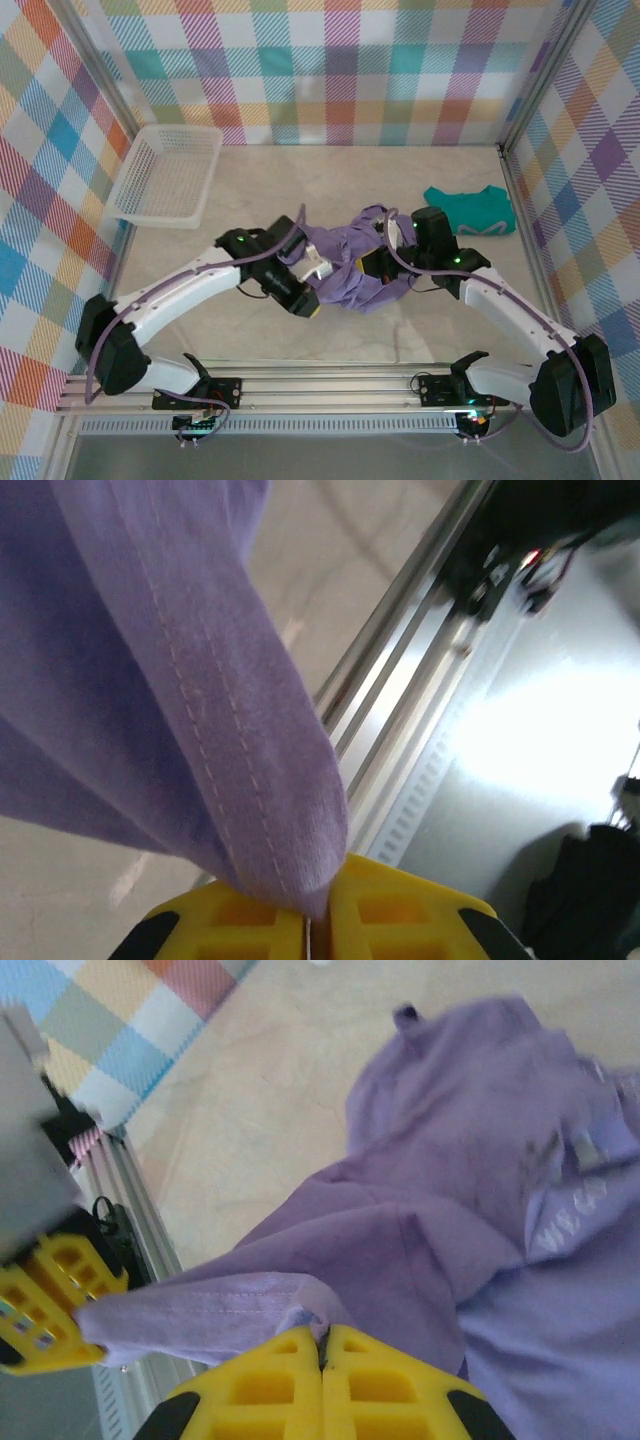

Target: Fold the inside-out t-shirt

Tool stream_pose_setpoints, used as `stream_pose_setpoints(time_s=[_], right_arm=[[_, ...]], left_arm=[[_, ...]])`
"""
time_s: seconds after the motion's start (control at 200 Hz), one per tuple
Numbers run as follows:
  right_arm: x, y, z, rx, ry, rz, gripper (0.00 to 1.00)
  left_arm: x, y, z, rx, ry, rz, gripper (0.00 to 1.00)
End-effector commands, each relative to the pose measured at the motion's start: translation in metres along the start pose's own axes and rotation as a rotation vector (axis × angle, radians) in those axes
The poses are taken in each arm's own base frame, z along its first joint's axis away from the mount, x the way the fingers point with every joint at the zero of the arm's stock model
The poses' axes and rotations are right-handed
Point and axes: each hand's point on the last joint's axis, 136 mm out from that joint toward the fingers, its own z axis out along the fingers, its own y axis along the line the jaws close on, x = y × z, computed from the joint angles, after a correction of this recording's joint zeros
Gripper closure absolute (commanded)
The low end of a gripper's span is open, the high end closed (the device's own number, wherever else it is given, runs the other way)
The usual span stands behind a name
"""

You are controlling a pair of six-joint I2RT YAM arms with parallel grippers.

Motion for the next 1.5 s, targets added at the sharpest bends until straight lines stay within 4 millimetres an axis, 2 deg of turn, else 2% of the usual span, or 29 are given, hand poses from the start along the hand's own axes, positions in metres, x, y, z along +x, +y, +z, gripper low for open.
stream_pose_setpoints(time_s=[0.0,0.065,0.13,0.215,0.255,0.315,0.365,0.43,0.515,0.595,0.665,0.73,0.795,0.86,0.87,0.995,1.11,1.23,1.325,1.365,1.415,1.495], right_arm=[[0.047,-0.021,-0.002,0.129,0.13,0.22,0.84],[0.06,-0.032,-0.01,0.213,0.147,0.289,0.76],[0.054,-0.037,-0.019,0.276,0.096,0.283,0.7],[0.034,-0.039,-0.021,0.286,0.015,0.253,0.67],[0.028,-0.036,-0.015,0.254,0.003,0.254,0.67],[0.028,-0.034,-0.002,0.217,0.032,0.259,0.67],[0.036,-0.035,0.01,0.213,0.084,0.256,0.66],[0.048,-0.034,0.023,0.202,0.136,0.26,0.64],[0.065,-0.035,0.037,0.192,0.186,0.297,0.62],[0.067,-0.041,0.044,0.208,0.205,0.299,0.61],[0.057,-0.05,0.044,0.263,0.181,0.274,0.58],[0.037,-0.059,0.041,0.314,0.131,0.238,0.53],[0.016,-0.075,0.037,0.354,0.069,0.246,0.46],[-0.005,-0.094,0.035,0.371,0.006,0.269,0.43],[-0.008,-0.097,0.034,0.377,-0.003,0.273,0.42],[-0.034,-0.136,0.044,0.455,-0.004,0.301,0.36],[-0.045,-0.171,0.059,0.571,0.04,0.287,0.32],[-0.042,-0.199,0.088,0.608,0.139,0.309,0.29],[-0.038,-0.208,0.115,0.569,0.195,0.332,0.31],[-0.041,-0.209,0.125,0.537,0.202,0.333,0.37],[-0.051,-0.206,0.134,0.492,0.195,0.325,0.55],[-0.089,-0.196,0.13,0.438,0.128,0.258,0.79]], left_arm=[[0.04,0.013,0.034,-0.082,0.199,-0.025,0.85],[0.049,0.013,0.047,-0.085,0.262,-0.028,0.82],[0.042,0.015,0.05,-0.09,0.258,-0.032,0.76],[0.015,0.014,0.043,-0.102,0.154,-0.029,0.67],[0.0,0.014,0.036,-0.095,0.088,-0.039,0.65],[-0.019,0.023,0.023,-0.11,-0.015,-0.089,0.59],[-0.036,0.04,0.01,-0.131,-0.12,-0.169,0.52],[-0.047,0.066,-0.001,-0.156,-0.225,-0.284,0.47],[-0.053,0.1,-0.012,-0.21,-0.31,-0.409,0.45],[-0.061,0.129,-0.026,-0.273,-0.391,-0.497,0.44],[-0.068,0.155,-0.044,-0.335,-0.49,-0.57,0.42],[-0.072,0.179,-0.061,-0.355,-0.59,-0.651,0.35],[-0.078,0.203,-0.075,-0.359,-0.684,-0.722,0.3],[-0.079,0.229,-0.079,-0.386,-0.719,-0.792,0.26],[-0.084,0.233,-0.083,-0.385,-0.745,-0.789,0.26],[-0.089,0.277,-0.075,-0.426,-0.729,-0.866,0.23],[-0.103,0.302,-0.06,-0.407,-0.689,-0.883,0.21],[-0.117,0.317,-0.033,-0.348,-0.619,-0.901,0.23],[-0.128,0.319,-0.015,-0.274,-0.6,-0.908,0.36],[-0.134,0.318,-0.011,-0.245,-0.6,-0.897,0.45],[-0.144,0.314,-0.011,-0.199,-0.621,-0.881,0.57],[-0.167,0.305,-0.031,-0.13,-0.697,-0.824,0.78]])
